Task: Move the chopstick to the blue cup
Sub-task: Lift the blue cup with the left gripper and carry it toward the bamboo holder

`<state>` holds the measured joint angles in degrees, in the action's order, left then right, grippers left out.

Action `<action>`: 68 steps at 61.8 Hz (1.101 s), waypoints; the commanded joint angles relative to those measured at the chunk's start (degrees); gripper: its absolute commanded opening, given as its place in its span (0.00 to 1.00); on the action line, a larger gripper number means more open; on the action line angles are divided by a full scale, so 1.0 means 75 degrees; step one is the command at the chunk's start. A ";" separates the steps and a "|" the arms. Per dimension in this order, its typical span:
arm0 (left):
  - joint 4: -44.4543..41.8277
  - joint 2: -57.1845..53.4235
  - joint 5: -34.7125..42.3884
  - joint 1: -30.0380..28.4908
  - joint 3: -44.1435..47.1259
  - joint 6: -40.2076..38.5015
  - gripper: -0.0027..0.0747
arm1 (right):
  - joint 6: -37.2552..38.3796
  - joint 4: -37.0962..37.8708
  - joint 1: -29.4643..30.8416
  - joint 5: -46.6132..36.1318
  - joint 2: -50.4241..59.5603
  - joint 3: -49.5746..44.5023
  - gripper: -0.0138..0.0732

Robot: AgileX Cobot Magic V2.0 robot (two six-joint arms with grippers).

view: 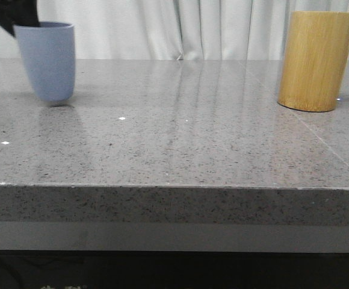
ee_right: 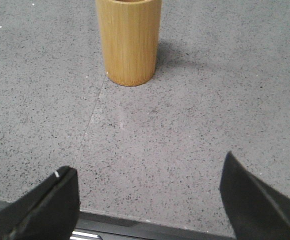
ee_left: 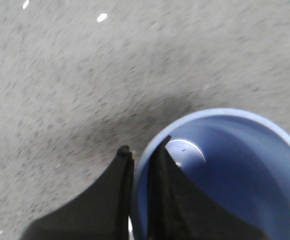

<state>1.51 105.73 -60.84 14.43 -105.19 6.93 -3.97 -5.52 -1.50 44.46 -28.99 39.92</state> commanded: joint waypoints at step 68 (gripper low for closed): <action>0.0628 0.2115 -0.0542 0.2682 -0.3689 -0.0066 0.01 | -0.0074 -0.0051 0.0011 -0.0407 -0.0087 0.0286 0.84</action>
<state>5.38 124.74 -67.78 34.20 -131.01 6.93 -3.97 -5.61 -1.50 44.93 -28.99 39.92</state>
